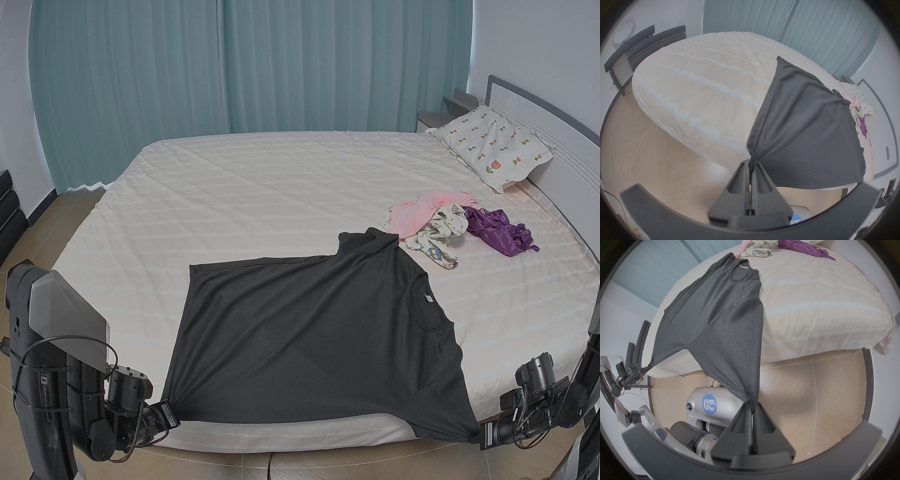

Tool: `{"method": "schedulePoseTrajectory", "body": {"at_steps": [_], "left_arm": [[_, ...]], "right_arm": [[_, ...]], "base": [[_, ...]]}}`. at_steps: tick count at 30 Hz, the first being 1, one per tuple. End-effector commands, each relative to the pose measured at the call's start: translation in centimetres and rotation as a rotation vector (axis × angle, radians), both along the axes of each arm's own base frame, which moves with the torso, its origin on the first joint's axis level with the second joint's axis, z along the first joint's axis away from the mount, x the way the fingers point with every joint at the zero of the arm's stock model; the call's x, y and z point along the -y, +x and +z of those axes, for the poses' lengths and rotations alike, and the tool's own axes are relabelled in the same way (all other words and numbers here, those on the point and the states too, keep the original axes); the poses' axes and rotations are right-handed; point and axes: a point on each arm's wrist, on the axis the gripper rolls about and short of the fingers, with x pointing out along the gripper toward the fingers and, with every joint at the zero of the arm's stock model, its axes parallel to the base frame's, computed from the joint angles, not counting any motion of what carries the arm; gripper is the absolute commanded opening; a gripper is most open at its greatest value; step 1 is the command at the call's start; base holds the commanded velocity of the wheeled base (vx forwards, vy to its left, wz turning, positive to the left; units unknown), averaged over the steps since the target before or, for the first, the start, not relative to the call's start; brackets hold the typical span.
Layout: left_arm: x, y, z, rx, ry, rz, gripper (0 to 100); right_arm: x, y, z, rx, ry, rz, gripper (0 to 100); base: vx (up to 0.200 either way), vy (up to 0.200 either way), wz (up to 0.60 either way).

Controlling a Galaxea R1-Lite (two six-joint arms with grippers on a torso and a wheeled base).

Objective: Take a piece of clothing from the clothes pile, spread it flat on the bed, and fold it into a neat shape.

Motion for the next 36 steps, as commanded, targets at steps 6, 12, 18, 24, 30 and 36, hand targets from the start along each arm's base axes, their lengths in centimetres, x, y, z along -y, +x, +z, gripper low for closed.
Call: {"method": "schedulePoseTrajectory", "body": {"at_steps": [6,12,18,24,30,36], "left_arm": [[0.0,-1.6,-0.1,-0.130,0.052,-0.047,0],[0.0,-2.2,0.2,-0.176,0.062,-0.060,0],[0.7,-3.4,0.0,-0.272,0.091,-0.116,0],[0.8,-2.2,2.3,-0.080,0.036,-0.089,0],[0.6,-0.3,4.6,0.105,-0.007,-0.050,0],[0.3,1.9,5.8,0.213,-0.039,0.007,0]], "right_arm": [[0.2,-1.1,0.2,-0.041,-0.025,0.037,0],[0.2,-1.5,0.2,-0.070,-0.062,0.052,0],[0.3,-1.7,0.5,-0.056,-0.077,0.065,0],[0.4,-0.4,2.3,0.089,-0.045,0.022,0],[-0.1,2.4,4.4,0.230,0.013,-0.047,0],[-0.4,4.5,5.8,0.315,0.043,-0.078,0]], "base": [[0.000,0.000,0.00],[0.000,0.000,0.00],[0.000,0.000,0.00],[0.000,0.000,0.00],[0.000,0.000,0.00],[0.000,0.000,0.00]]}}
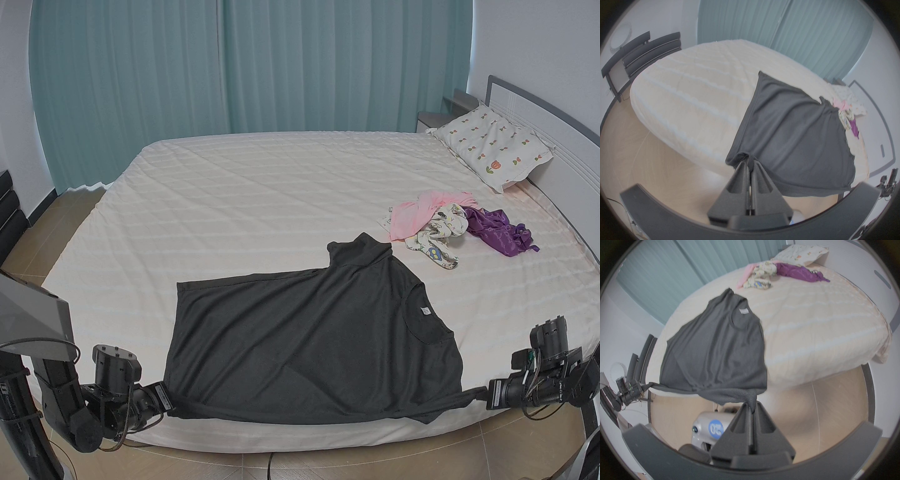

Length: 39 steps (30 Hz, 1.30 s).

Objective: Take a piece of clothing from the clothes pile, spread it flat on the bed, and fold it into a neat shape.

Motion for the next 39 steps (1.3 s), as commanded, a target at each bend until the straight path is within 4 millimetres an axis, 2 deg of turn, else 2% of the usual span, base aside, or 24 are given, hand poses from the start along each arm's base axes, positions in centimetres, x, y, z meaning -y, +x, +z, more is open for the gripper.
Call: {"method": "schedulePoseTrajectory", "body": {"at_steps": [1,2,7,9,15,24,30,34,39], "left_arm": [[-0.3,1.7,2.0,0.132,-0.044,0.050,0],[-0.3,1.8,2.3,0.147,-0.048,0.059,0],[-0.6,3.0,2.6,0.180,-0.050,0.080,0],[-0.6,3.1,2.7,0.186,-0.051,0.083,0],[-0.7,5.5,3.2,0.249,-0.056,0.107,0],[-0.3,8.4,2.0,0.247,-0.037,0.131,0],[-0.1,10.5,1.5,0.274,-0.041,0.138,0],[-0.1,11.2,0.9,0.276,-0.027,0.153,0],[-0.4,13.1,-0.5,0.269,-0.013,0.183,0]], "right_arm": [[-0.3,2.1,2.1,0.128,0.023,-0.007,0],[-0.3,2.1,2.1,0.128,0.023,-0.007,0],[-0.5,4.7,3.6,0.211,0.025,-0.015,0],[-0.6,5.0,3.8,0.220,0.027,-0.015,0],[-0.8,7.6,4.4,0.266,0.030,-0.035,0],[-1.2,10.9,4.6,0.302,0.048,-0.070,0],[-1.7,12.4,4.2,0.305,0.061,-0.074,0],[-1.8,13.2,3.7,0.298,0.071,-0.083,0],[-2.2,14.9,3.4,0.303,0.097,-0.106,0]], "base": [[0.000,0.000,0.00],[0.000,0.000,0.00],[0.000,0.000,0.00],[0.000,0.000,0.00],[0.000,0.000,0.00],[0.000,0.000,0.00],[0.000,0.000,0.00],[0.000,0.000,0.00],[0.000,0.000,0.00]]}}
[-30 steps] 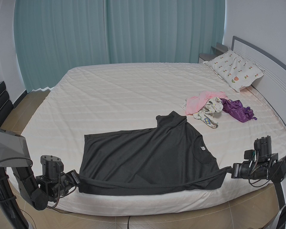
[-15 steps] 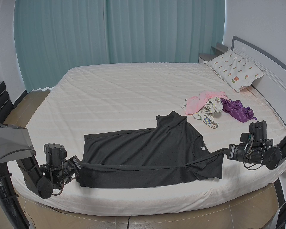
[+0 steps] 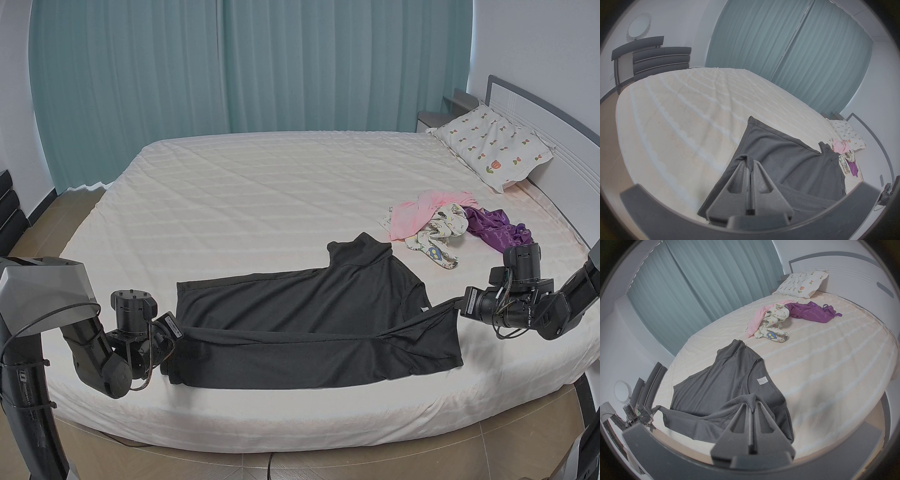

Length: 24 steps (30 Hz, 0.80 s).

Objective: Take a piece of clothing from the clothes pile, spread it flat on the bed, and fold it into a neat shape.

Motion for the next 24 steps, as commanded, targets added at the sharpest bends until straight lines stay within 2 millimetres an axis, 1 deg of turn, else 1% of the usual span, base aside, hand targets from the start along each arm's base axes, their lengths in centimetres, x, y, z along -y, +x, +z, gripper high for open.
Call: {"method": "schedulePoseTrajectory", "body": {"at_steps": [1,2,4,5,6,8,14,15,19,24], "left_arm": [[-0.3,1.2,-1.7,-0.032,0.007,0.018,0],[-0.4,1.6,-1.9,-0.041,0.009,0.026,0],[-0.5,1.6,-1.9,-0.042,0.010,0.027,0],[-0.6,2.5,-2.0,-0.045,0.008,0.033,0],[-0.6,2.5,-2.0,-0.045,0.008,0.033,0],[-0.7,3.1,-2.1,-0.051,0.009,0.037,0],[-0.6,4.0,-2.0,-0.050,0.003,0.039,0],[-0.6,4.0,-2.0,-0.049,0.001,0.040,100],[-0.7,4.1,-1.9,-0.044,-0.001,0.044,100],[-2.0,4.1,-1.6,-0.034,-0.026,0.092,100]], "right_arm": [[-0.3,1.4,-1.0,-0.016,0.010,-0.006,0],[-0.3,1.8,-1.1,-0.012,0.011,-0.008,0],[-0.3,1.9,-1.1,-0.012,0.011,-0.008,0],[-0.4,2.6,-1.2,-0.004,0.007,-0.027,0],[-0.4,2.7,-1.3,-0.002,0.007,-0.028,0],[-0.5,3.4,-1.6,0.000,0.016,-0.044,0],[-0.6,4.0,-2.1,-0.007,0.035,-0.059,0],[-0.6,4.0,-2.1,-0.007,0.040,-0.059,0],[-0.6,4.1,-2.0,-0.008,0.068,-0.073,0],[-0.6,3.9,-2.0,-0.027,0.100,-0.091,0]], "base": [[0.000,0.000,0.00],[0.000,0.000,0.00],[0.000,0.000,0.00],[0.000,0.000,0.00],[0.000,0.000,0.00],[0.000,0.000,0.00],[0.000,0.000,0.00],[0.000,0.000,0.00],[0.000,0.000,0.00],[0.000,0.000,0.00]]}}
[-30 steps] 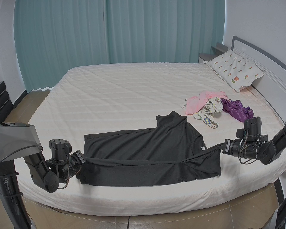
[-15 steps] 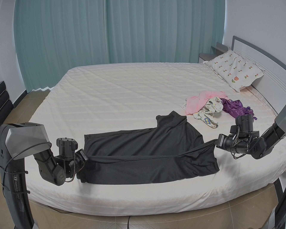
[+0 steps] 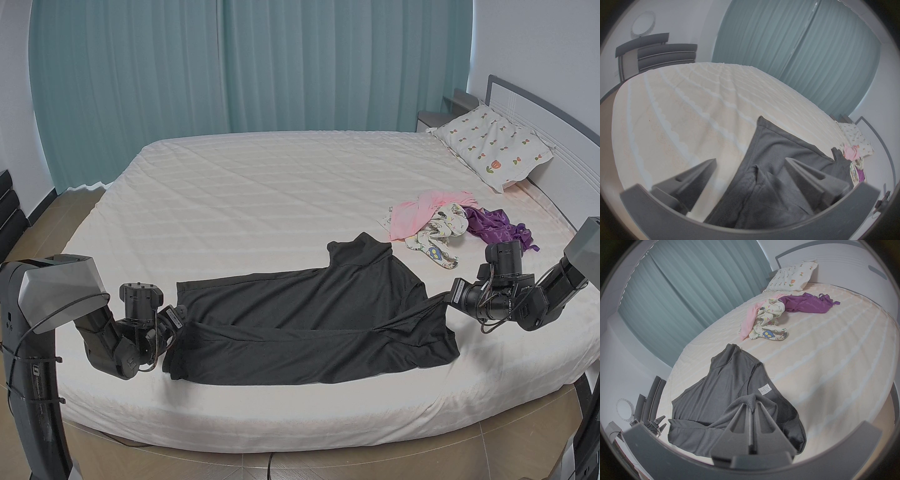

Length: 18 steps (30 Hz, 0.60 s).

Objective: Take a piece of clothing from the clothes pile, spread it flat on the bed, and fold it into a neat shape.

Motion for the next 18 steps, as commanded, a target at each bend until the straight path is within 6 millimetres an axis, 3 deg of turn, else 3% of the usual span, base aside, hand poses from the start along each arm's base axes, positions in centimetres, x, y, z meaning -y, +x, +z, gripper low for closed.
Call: {"method": "schedulePoseTrajectory", "body": {"at_steps": [1,7,9,18], "left_arm": [[-1.1,-0.1,0.5,0.012,-0.014,0.036,100],[-2.5,-1.6,1.6,0.006,-0.038,0.068,100],[-2.7,-3.4,1.9,-0.017,-0.081,0.057,100],[-2.5,-7.0,1.7,-0.095,-0.195,0.031,100]], "right_arm": [[0.0,-0.2,-0.2,-0.016,0.005,0.000,0],[0.1,-1.0,0.0,-0.026,0.003,0.000,0],[0.0,-2.4,0.1,-0.051,0.017,0.029,0],[0.1,-6.1,1.1,-0.135,0.049,0.087,0]], "base": [[0.000,0.000,0.00],[0.000,0.000,0.00],[0.000,0.000,0.00],[0.000,0.000,0.00]]}}
